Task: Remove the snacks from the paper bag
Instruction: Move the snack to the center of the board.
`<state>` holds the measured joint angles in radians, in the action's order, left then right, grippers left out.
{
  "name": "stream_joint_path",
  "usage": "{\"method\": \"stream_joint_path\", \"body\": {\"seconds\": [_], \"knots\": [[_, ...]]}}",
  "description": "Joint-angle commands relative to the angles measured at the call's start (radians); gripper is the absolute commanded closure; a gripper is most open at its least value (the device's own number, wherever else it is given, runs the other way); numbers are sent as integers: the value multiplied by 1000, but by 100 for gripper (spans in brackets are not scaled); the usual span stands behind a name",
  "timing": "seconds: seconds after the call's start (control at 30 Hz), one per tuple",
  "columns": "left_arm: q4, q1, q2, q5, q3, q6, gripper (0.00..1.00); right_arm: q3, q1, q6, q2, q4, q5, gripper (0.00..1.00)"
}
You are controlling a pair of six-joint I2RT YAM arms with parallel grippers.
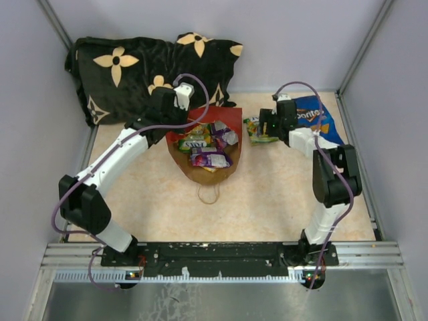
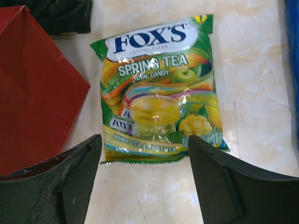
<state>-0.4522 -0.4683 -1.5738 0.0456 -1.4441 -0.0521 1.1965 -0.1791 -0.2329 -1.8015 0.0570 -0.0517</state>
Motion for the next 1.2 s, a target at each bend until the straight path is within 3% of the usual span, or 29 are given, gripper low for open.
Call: {"method": "stream_joint_path", "body": {"seconds": [0.0,0.47,0.73,0.87,0.93,1.07,1.17], "knots": [[-43,7,-15,-37,-1,13,97,66,-23,95,-57,-84,75,25],[-41,-83,65,-69,37,63,98,396,-53,109,-371,88,227,23],[-90,-174,111,2,28,92,100,893,-51,128,-624,285,259,22],[-97,-212,150,10,49,118,100,1122,-52,118,-663,440,228,11],[-100,-220,165,21,56,122,100,1013,-52,74,-512,386,212,1],[-129,-220,178,86,39,99,100,535,-16,-81,-109,122,91,1],[-154,-220,180,130,17,74,100,216,-15,-158,176,17,40,1]]}}
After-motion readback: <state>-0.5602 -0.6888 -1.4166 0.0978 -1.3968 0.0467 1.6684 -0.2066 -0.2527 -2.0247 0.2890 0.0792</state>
